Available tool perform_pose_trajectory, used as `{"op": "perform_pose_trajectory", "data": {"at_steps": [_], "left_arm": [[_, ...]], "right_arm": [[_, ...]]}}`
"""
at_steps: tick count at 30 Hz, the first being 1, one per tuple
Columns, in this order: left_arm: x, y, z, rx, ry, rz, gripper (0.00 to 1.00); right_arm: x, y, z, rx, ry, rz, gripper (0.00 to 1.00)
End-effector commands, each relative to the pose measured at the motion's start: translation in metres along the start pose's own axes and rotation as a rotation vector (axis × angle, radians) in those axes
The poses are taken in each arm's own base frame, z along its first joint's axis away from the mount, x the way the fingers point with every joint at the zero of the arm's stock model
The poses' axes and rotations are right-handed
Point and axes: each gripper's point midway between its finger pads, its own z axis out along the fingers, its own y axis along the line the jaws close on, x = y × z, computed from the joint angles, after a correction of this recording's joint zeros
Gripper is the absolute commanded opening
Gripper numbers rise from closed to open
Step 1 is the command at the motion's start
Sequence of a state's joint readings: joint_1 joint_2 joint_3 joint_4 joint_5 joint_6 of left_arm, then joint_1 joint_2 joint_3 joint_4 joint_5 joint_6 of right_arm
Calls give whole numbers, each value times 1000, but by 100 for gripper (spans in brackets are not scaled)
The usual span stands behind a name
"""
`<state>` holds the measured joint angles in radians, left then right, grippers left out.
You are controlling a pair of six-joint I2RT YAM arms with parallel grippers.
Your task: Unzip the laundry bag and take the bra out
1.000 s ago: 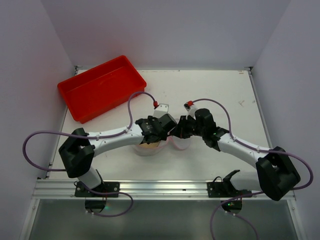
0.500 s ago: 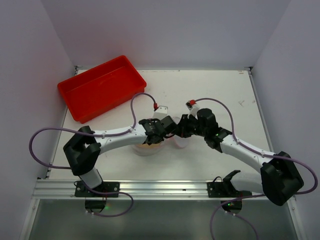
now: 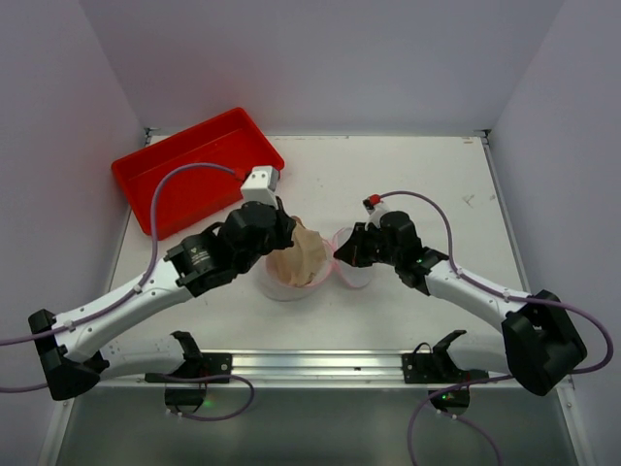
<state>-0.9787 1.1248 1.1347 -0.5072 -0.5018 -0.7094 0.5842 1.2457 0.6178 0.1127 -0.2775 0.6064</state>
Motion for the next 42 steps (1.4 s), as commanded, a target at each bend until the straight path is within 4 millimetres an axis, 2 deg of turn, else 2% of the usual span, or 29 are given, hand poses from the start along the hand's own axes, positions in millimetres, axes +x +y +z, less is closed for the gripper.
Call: {"op": "perform_pose_trajectory", "data": {"at_steps": [1,5,7,10,11,13,14,15,16,18,19,20,21,22,23,24,26,27,28,29,30,32,33,35,36,38,39,41,42], "left_arm": [[-32,-9,-10,77,-80,-20,0],[-55,-7,-17,71,-110,-15,0],[-67,1,-19,48,-145,-16,0],[-96,19,-19,-3,-215,-37,0],[-116,17,-26,3,-254,-48,0],[-141,23,-29,-36,-310,-30,0],[-166,18,-41,-27,-369,-41,0],[-181,21,-41,-52,-408,-25,0],[-206,16,-55,-40,-468,-40,0],[-233,23,-57,-88,-525,-16,0],[-256,20,-70,-88,-577,-24,0],[-267,26,-72,-124,-602,7,0],[-276,37,-60,-183,-605,25,0],[-294,40,-69,-203,-644,23,0],[-306,57,-66,-259,-661,48,0],[-311,66,-54,-301,-658,63,0],[-326,82,-46,-339,-681,82,0],[-331,107,-31,-398,-670,85,0],[-337,117,-25,-408,-672,82,0],[-344,135,-19,-434,-676,84,0],[-342,149,0,-454,-651,90,0],[-347,176,16,-486,-652,89,0],[-342,190,38,-501,-623,96,0],[-343,212,56,-518,-616,99,0],[-334,227,79,-537,-580,104,0],[-328,243,102,-540,-562,96,0],[-311,255,129,-541,-514,90,0],[-295,260,158,-503,-476,69,0],[-276,270,183,-499,-431,54,0]], "right_arm": [[-4,-3,1,27,-16,1,0],[-3,-4,2,32,-11,3,0],[-2,-6,2,36,-10,4,0],[0,-8,3,43,-6,5,0],[0,-8,3,44,-6,5,0],[1,-8,3,44,-4,6,0],[2,-9,3,45,-3,8,0],[2,-9,3,46,-2,6,0],[2,-10,3,48,0,8,0],[1,-9,3,50,-1,6,0],[2,-10,3,53,0,6,0],[3,-10,3,52,7,6,0],[1,-9,3,49,3,3,0],[1,-8,3,49,5,1,0],[2,-9,2,50,8,-1,0],[1,-8,2,45,6,-2,0],[0,-6,0,43,6,-5,0],[0,-5,0,40,6,-8,0],[-1,-5,-1,38,4,-8,0],[-1,-4,-2,37,4,-11,0],[-1,-4,-3,36,3,-13,0],[-2,-3,-4,33,-4,-15,0],[-2,-2,-5,27,-5,-18,0],[-1,1,-6,14,7,-18,0],[-1,2,-6,10,9,-20,0],[1,2,-6,9,18,-20,0],[0,2,-5,10,21,-20,0],[0,1,-5,19,27,-25,0],[0,2,-4,18,28,-26,0]]}}
